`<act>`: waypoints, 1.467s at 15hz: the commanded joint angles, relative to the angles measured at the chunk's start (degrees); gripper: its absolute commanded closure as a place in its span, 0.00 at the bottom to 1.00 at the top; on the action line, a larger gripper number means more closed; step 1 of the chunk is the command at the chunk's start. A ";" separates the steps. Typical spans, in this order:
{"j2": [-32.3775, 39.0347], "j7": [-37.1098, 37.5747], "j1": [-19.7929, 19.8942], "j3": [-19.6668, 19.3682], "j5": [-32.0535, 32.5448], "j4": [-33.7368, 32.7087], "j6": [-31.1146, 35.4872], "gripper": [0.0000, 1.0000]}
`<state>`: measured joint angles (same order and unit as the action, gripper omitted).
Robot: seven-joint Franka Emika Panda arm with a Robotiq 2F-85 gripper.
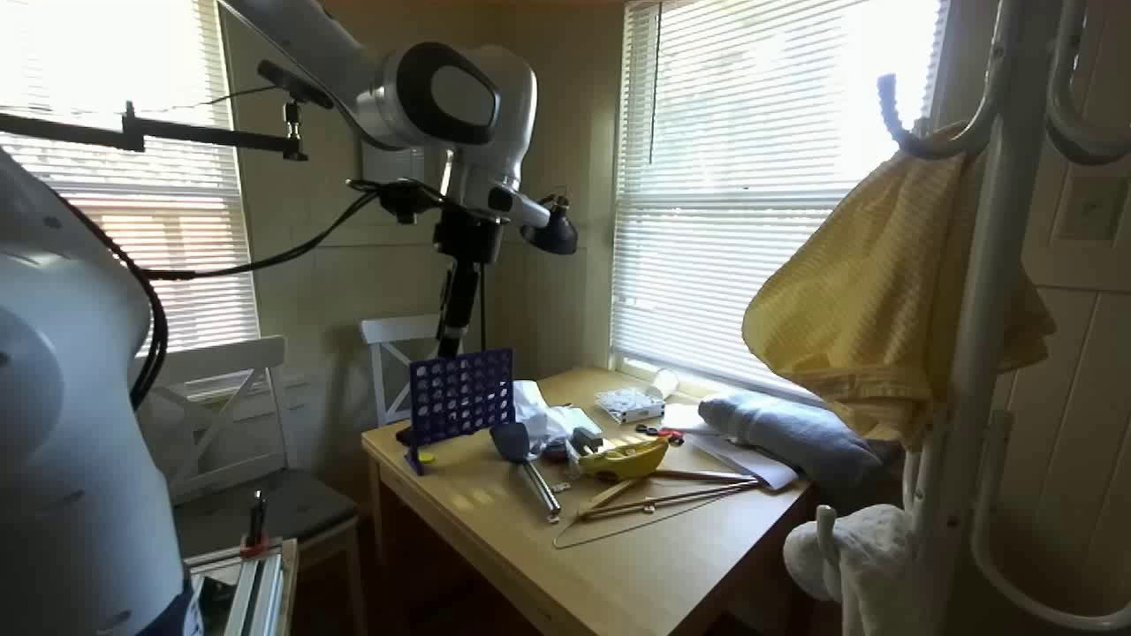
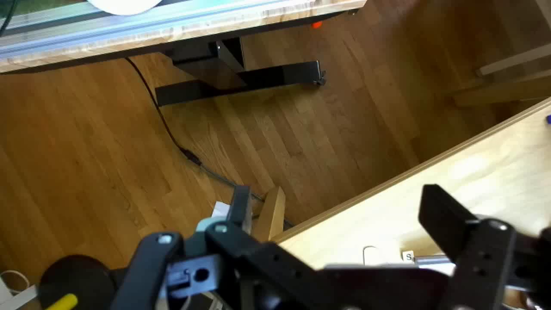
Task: Hang the brown coat hanger high up on the coat rack
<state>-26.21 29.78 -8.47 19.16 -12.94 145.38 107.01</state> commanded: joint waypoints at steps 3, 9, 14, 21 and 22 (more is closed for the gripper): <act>0.08 0.22 -0.59 -0.59 0.27 -0.08 -0.10 0.00; 3.88 -4.81 0.00 -2.03 1.36 -1.12 3.24 0.00; 15.43 -10.44 0.72 -2.61 7.41 -4.02 12.59 0.00; 37.35 -8.26 -0.32 -5.36 23.05 -16.88 15.34 0.00; 39.23 -8.57 -0.76 -6.23 22.52 -18.92 13.53 0.00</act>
<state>3.91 20.61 -7.84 15.35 7.42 134.99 124.11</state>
